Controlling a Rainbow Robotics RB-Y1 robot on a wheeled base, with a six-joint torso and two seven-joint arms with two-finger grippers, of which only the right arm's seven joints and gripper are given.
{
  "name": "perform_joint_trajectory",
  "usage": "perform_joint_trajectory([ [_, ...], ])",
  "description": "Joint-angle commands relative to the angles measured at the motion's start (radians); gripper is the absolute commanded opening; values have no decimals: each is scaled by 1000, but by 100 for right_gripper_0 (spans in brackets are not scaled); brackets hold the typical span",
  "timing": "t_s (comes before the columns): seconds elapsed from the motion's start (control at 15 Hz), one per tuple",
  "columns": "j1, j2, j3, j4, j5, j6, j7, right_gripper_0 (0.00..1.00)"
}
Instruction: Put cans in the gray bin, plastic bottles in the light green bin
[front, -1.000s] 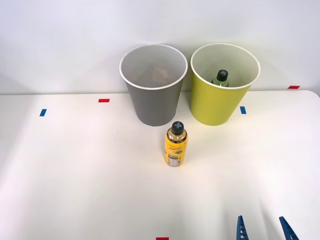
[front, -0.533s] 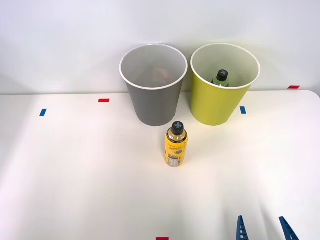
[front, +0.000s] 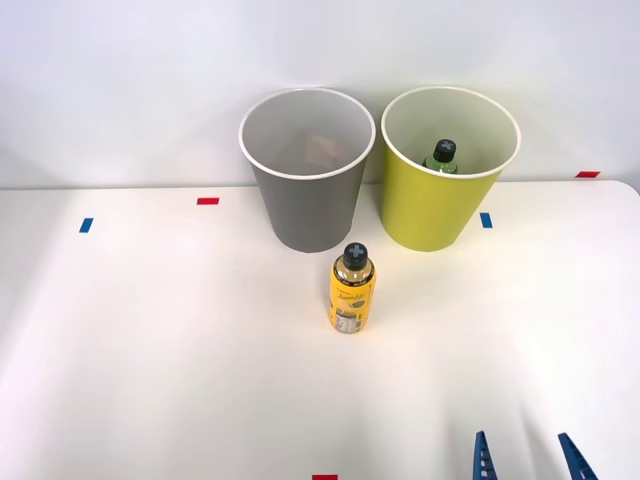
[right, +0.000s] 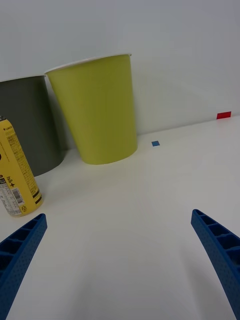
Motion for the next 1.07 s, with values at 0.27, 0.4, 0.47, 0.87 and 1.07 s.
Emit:
perform_joint_trajectory([
  [0.27, 0, 0, 0, 0, 0, 0, 0, 100],
  [0.4, 0, 0, 0, 0, 0, 0, 0, 100],
  [0.47, 0, 0, 0, 0, 0, 0, 0, 100],
  [0.87, 0, 0, 0, 0, 0, 0, 0, 100],
  [1.07, 0, 0, 0, 0, 0, 0, 0, 100],
])
